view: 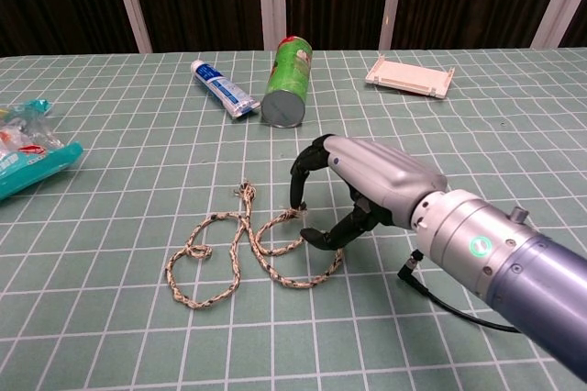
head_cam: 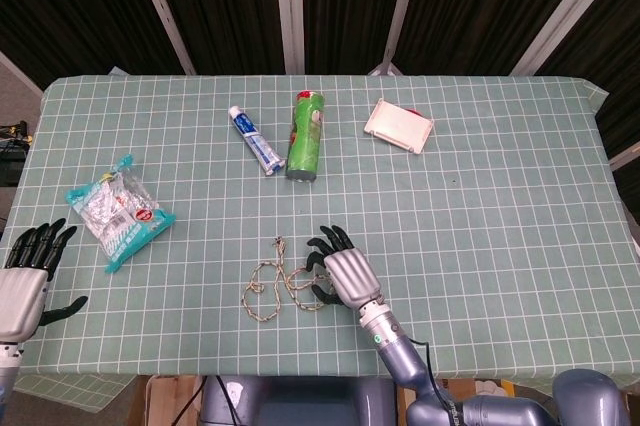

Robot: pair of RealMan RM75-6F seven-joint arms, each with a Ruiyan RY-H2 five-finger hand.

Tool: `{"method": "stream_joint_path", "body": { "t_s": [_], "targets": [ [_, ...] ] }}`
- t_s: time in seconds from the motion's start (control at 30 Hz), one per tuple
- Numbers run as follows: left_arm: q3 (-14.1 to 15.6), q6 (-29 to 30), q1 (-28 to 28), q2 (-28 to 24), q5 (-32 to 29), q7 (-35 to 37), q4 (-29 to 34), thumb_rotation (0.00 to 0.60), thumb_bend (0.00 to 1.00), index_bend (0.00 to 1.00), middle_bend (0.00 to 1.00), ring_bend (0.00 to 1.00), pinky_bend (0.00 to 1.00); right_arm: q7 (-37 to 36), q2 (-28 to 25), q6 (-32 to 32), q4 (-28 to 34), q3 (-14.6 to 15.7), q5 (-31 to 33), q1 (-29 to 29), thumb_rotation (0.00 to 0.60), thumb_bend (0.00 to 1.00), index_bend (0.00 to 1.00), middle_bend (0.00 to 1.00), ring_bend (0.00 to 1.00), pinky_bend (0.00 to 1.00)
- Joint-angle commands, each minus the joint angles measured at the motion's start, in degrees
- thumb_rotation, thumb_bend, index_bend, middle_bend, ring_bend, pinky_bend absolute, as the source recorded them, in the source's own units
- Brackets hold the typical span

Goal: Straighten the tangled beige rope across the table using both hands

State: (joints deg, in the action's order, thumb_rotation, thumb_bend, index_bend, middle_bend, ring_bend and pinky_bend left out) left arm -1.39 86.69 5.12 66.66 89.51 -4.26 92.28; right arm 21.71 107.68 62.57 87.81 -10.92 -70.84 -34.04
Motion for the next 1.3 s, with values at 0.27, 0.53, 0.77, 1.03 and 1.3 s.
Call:
{"method": "stream_joint_path", "body": {
  "t_s": [0.27, 0.53, 0.77, 1.03, 1.3],
  "targets": [
    [0.0, -0.2, 0.1, -0.1, -0.2, 0.5, 0.0, 0.6, 0.05, 0.06, 0.0, 0.0, 0.0, -0.1, 3.8, -0.7, -4.0, -1.1, 0.9, -1.9, 0.6, 0.34, 0.5, 0.25, 0.0, 0.0],
    [-0.1, -0.7, 0.3, -0.1, -0.7, 1.1, -0.2, 0.6, 0.05, 0.06, 0.0, 0.0, 0.0, -0.3, 6.6, -1.4, -7.7, -2.5, 1.6, -3.7, 0.6, 0.34, 0.5, 0.25, 0.0, 0.0],
    [-0.1, -1.0, 0.5, -0.1, -0.8, 1.6, -0.4, 0.6, 0.05, 0.06, 0.0, 0.0, 0.0, -0.5, 8.0, -1.7, -10.1, -2.9, 2.3, -4.3, 0.6, 0.34, 0.52, 0.25, 0.0, 0.0],
    [0.0, -1.0, 0.5, -0.1, -0.8, 1.7, -0.3, 0.6, 0.05, 0.06, 0.0, 0.0, 0.0, -0.7, 8.4, -1.6, -10.9, -2.6, 2.6, -4.3, 0.6, 0.36, 0.54, 0.25, 0.0, 0.0],
    [0.0, -0.8, 0.5, -0.1, -0.7, 1.4, -0.2, 0.6, 0.05, 0.06, 0.0, 0.0, 0.0, -0.8, 8.4, -1.5, -10.7, -2.4, 2.7, -4.2, 0.6, 0.39, 0.56, 0.26, 0.0, 0.0]
  ]
}}
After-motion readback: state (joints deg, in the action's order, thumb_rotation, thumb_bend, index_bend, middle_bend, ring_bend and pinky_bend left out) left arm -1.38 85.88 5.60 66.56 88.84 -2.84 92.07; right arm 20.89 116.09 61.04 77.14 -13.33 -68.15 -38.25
